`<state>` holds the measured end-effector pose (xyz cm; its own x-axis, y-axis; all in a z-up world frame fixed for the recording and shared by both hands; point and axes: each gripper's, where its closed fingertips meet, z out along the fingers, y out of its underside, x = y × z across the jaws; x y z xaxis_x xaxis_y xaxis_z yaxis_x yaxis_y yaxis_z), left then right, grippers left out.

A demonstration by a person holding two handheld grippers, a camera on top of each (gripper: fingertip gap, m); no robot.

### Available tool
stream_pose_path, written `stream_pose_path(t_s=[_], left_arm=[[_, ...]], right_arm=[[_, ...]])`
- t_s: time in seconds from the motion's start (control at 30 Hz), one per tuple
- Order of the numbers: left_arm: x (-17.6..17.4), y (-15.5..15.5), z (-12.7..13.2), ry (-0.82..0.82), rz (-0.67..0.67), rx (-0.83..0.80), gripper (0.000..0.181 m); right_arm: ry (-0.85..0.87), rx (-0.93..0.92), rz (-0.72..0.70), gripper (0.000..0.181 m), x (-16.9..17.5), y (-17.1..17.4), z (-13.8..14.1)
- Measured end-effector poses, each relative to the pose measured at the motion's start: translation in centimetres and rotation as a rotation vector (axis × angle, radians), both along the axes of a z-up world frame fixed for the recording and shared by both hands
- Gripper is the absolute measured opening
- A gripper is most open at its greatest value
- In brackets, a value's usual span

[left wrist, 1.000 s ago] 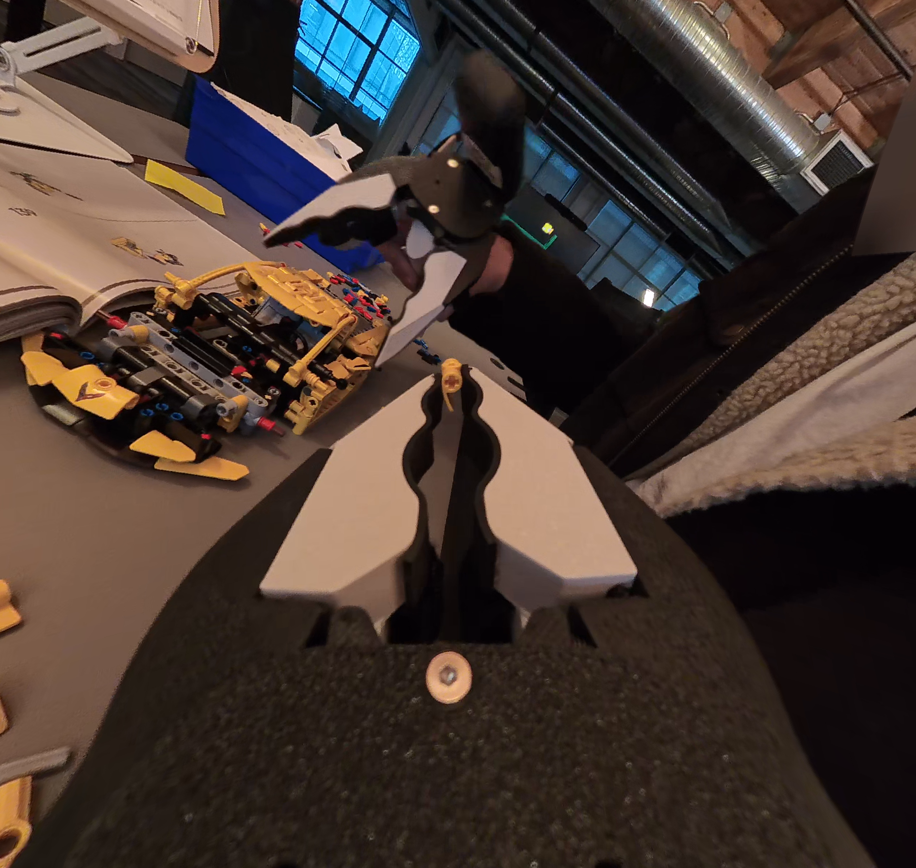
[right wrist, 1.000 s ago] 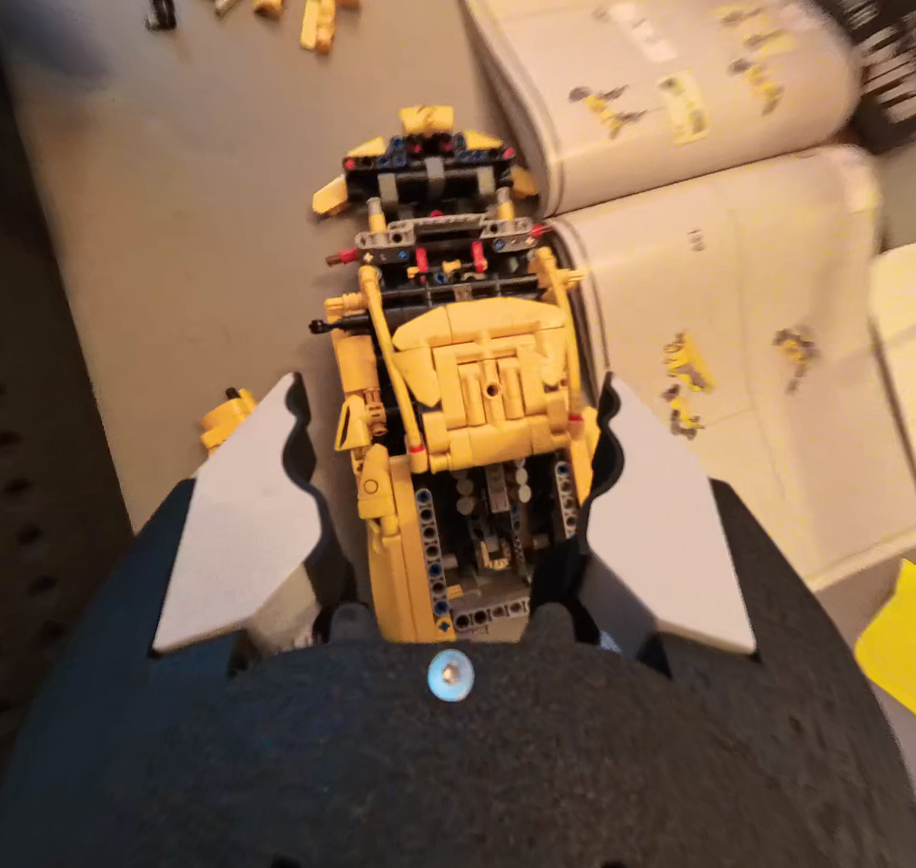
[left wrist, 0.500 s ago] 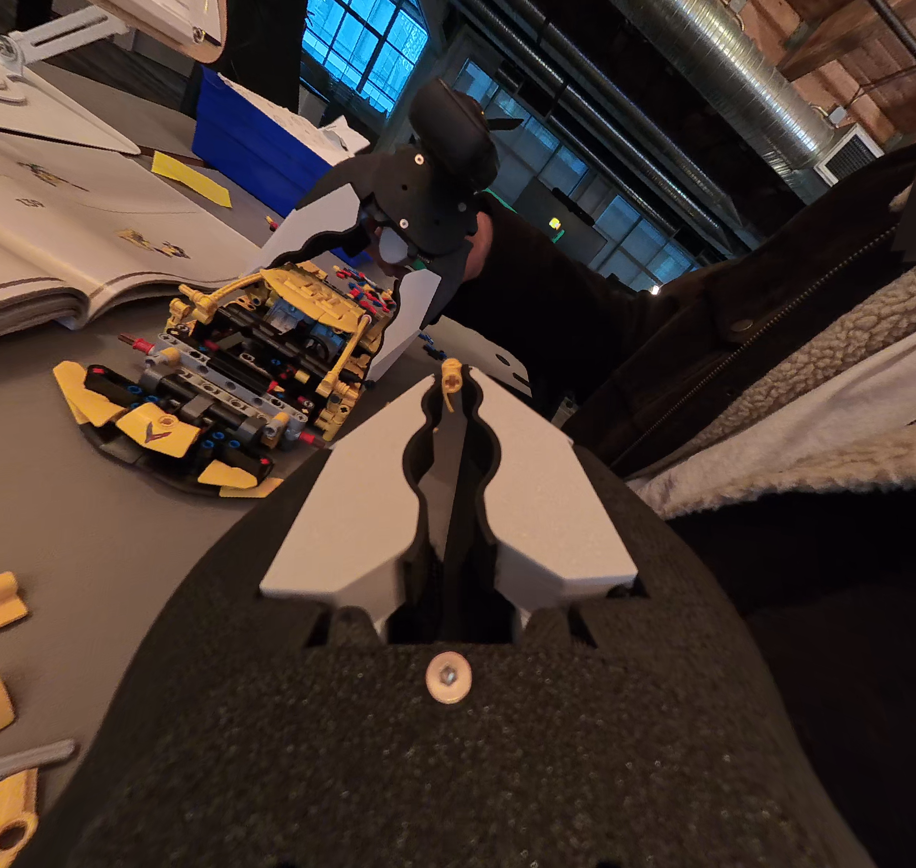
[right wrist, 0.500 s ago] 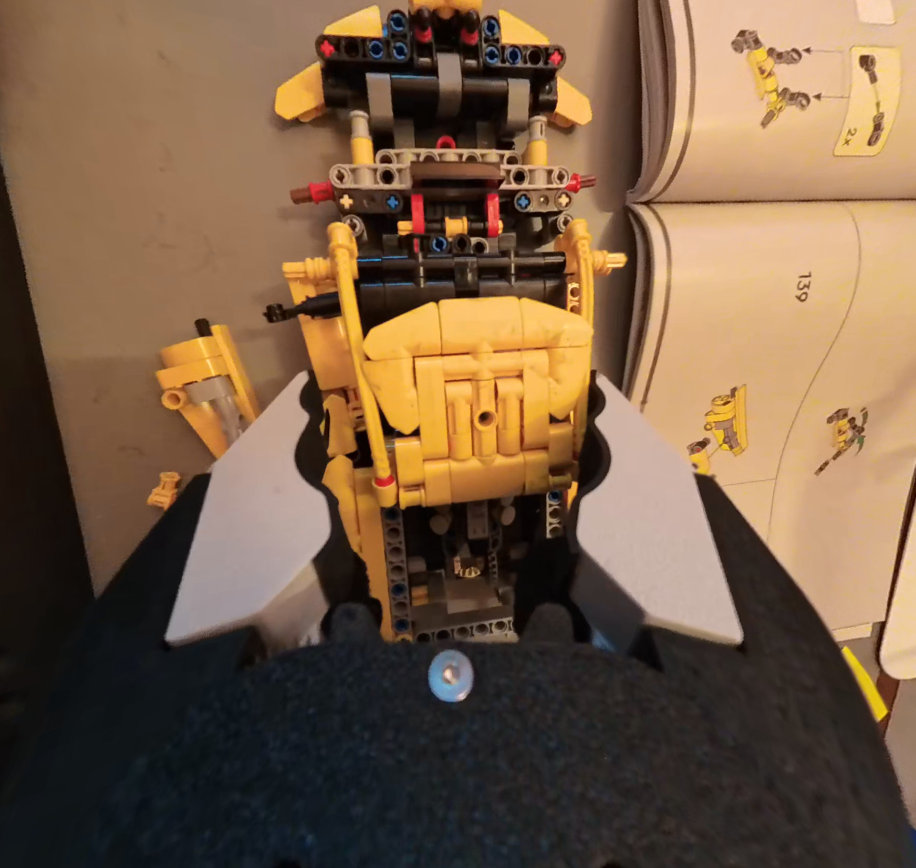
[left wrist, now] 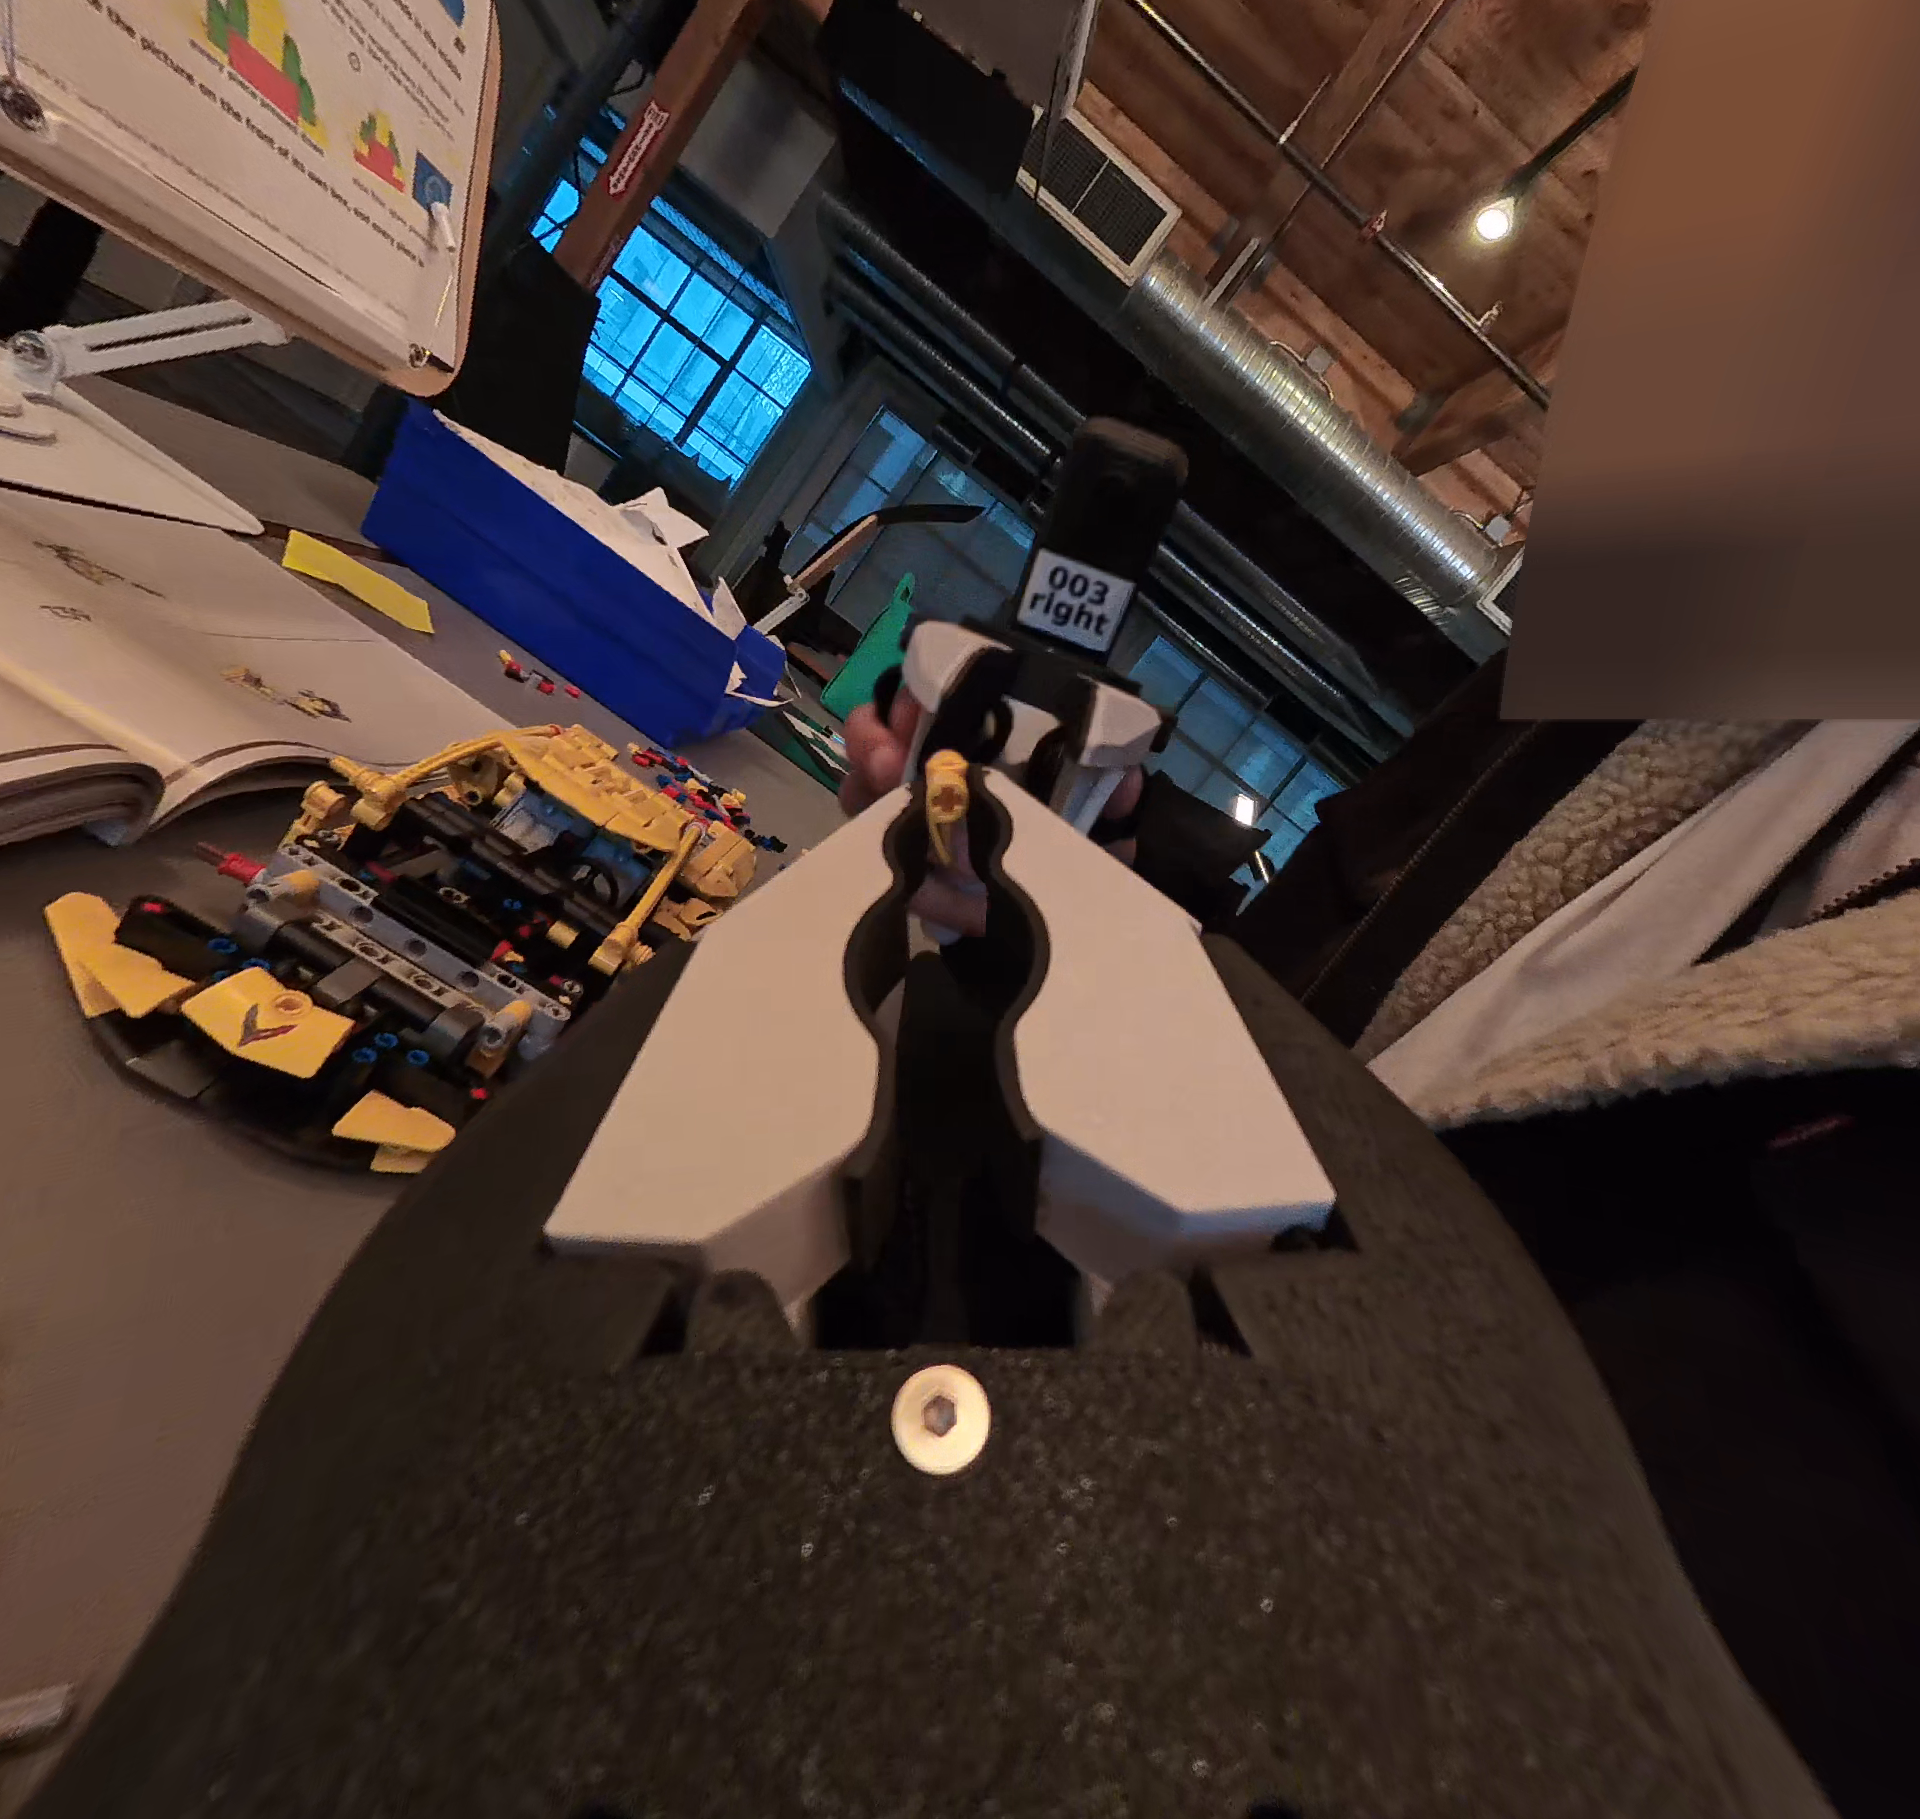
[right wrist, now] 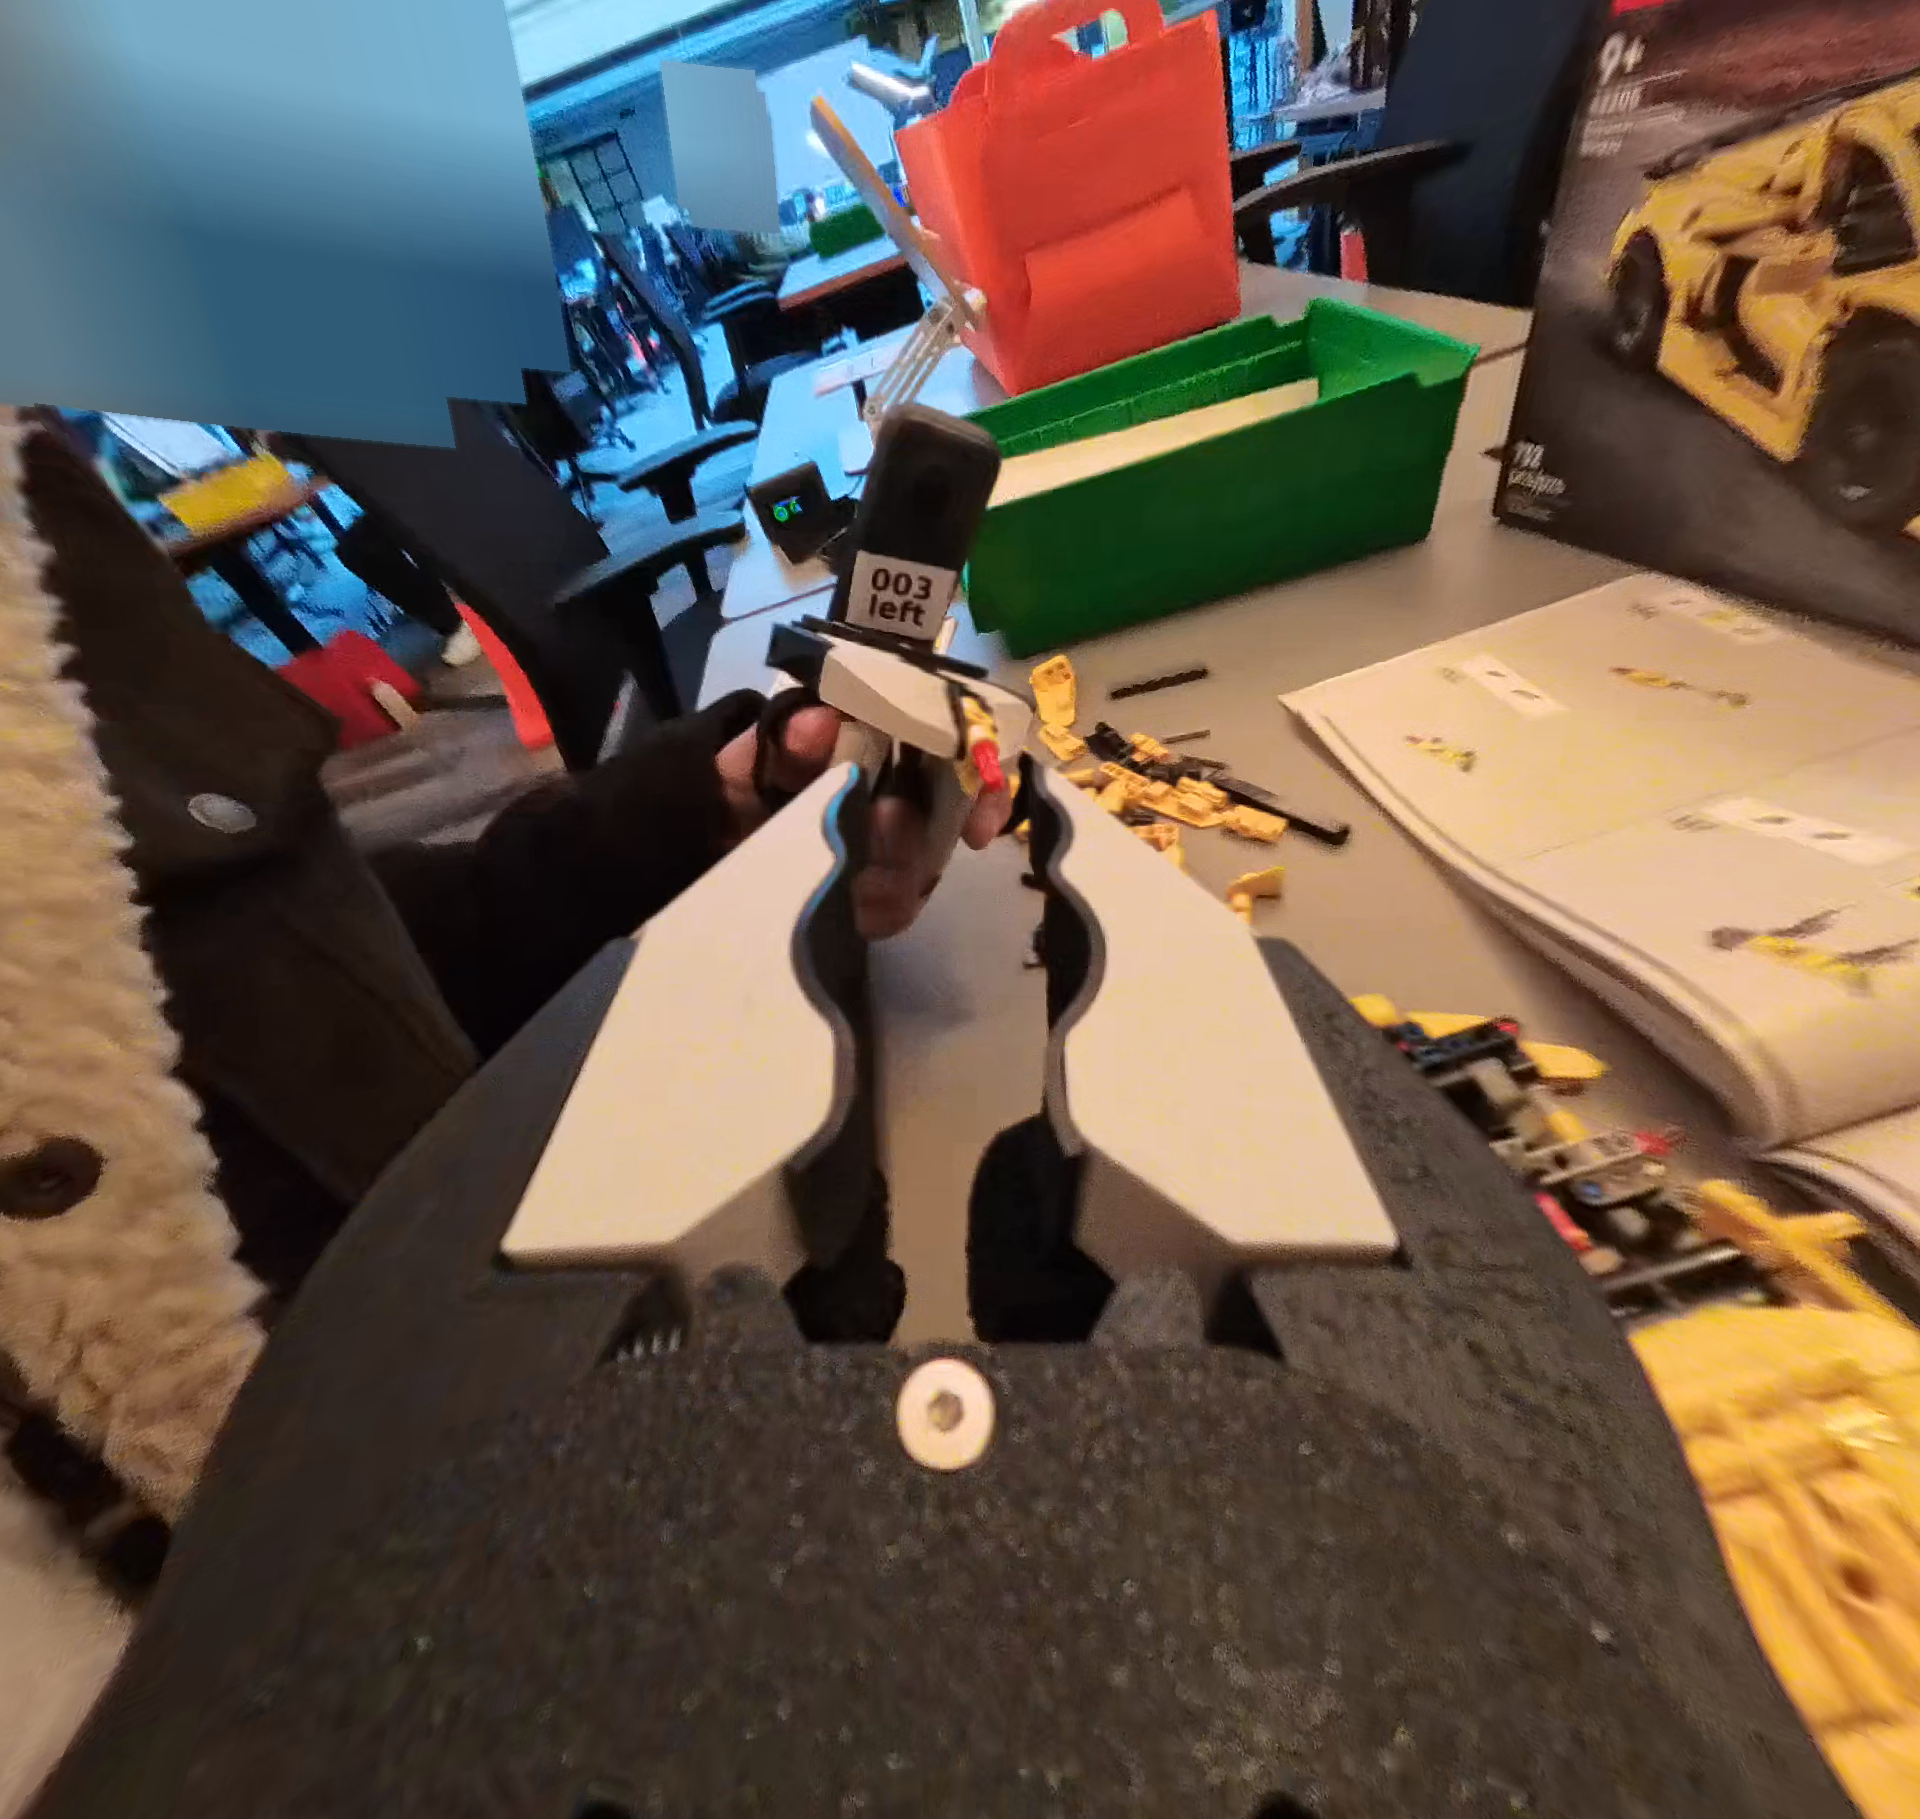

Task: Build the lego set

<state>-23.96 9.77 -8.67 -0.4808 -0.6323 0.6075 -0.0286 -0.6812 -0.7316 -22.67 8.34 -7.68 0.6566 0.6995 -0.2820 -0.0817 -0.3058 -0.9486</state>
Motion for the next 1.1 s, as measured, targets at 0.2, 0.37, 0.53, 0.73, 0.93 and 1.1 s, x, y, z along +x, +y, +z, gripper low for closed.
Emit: stream_pose_path(t_s=[0.2, 0.37, 0.53, 0.73, 0.93, 1.1], left_arm=[[-0.2, -0.3, 0.2, -0.014, -0.008, 0.004, 0.006], [0.1, -0.4, 0.0, 0.003, -0.007, 0.019, 0.006], [0.2, -0.5, -0.2, 0.014, -0.006, 0.027, 0.007], [0.3, -0.8, -0.3, 0.02, -0.015, 0.033, 0.007], [0.3, -1.2, -0.7, 0.033, -0.033, 0.043, 0.006], [0.2, -1.7, -0.6, 0.027, -0.062, 0.051, 0.007]], right_arm=[[0.149, -0.09, 0.04, 0.021, -1.1, 0.8, -1.0], [0.217, -0.096, 0.034, 0.009, -1.0, 1.1, -0.8], [0.211, -0.129, 0.026, 0.011, -1.0, 1.2, -1.6], [0.22, -0.139, 0.04, 0.004, -1.1, 1.1, -1.6], [0.16, -0.178, 0.07, 0.003, -1.1, 0.6, -2.0], [0.148, -0.217, 0.117, 0.003, -1.2, 0.0, -2.1]])
